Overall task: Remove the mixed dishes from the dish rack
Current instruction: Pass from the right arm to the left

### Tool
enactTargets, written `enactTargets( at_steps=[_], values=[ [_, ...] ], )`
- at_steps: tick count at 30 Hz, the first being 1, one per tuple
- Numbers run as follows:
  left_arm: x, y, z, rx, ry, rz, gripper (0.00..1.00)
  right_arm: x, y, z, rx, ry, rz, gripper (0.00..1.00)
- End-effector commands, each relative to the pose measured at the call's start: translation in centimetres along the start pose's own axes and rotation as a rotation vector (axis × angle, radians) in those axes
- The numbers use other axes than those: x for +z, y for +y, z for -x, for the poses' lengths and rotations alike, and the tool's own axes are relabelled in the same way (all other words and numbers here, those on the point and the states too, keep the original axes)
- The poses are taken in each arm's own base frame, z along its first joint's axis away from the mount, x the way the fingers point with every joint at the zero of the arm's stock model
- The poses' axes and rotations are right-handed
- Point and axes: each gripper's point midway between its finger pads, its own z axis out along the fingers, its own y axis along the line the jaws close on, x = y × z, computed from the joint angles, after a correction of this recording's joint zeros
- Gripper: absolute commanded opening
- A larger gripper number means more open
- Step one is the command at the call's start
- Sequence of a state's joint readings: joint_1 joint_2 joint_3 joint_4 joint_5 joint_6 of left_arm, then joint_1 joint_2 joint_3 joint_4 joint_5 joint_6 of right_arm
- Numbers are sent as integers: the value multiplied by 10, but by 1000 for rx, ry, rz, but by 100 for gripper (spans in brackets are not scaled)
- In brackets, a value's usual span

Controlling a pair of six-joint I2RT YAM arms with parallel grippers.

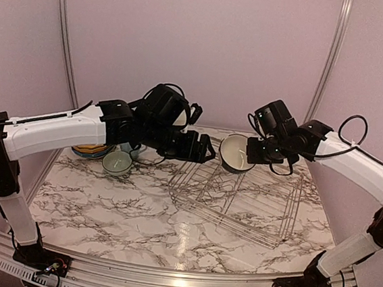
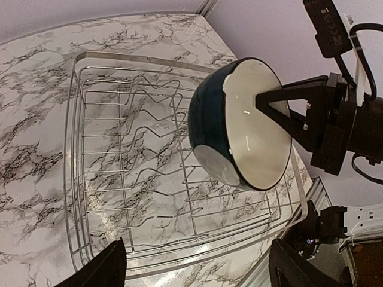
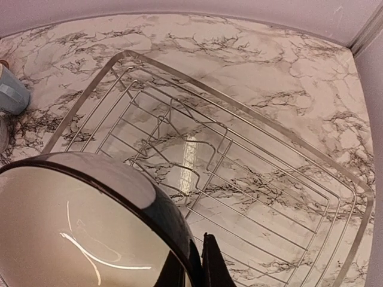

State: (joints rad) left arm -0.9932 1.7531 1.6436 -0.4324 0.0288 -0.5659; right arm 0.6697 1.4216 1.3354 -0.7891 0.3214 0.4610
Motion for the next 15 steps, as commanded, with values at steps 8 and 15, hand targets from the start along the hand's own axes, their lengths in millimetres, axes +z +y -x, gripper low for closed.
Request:
enactTargets(
  at_steps=[8, 15],
  values=[
    [18, 14, -21, -4, 45, 156, 71, -6, 64, 11, -42, -62, -25, 0],
    [17, 39, -24, -6, 21, 267, 52, -14, 92, 10, -38, -89, 23, 0]
  ],
)
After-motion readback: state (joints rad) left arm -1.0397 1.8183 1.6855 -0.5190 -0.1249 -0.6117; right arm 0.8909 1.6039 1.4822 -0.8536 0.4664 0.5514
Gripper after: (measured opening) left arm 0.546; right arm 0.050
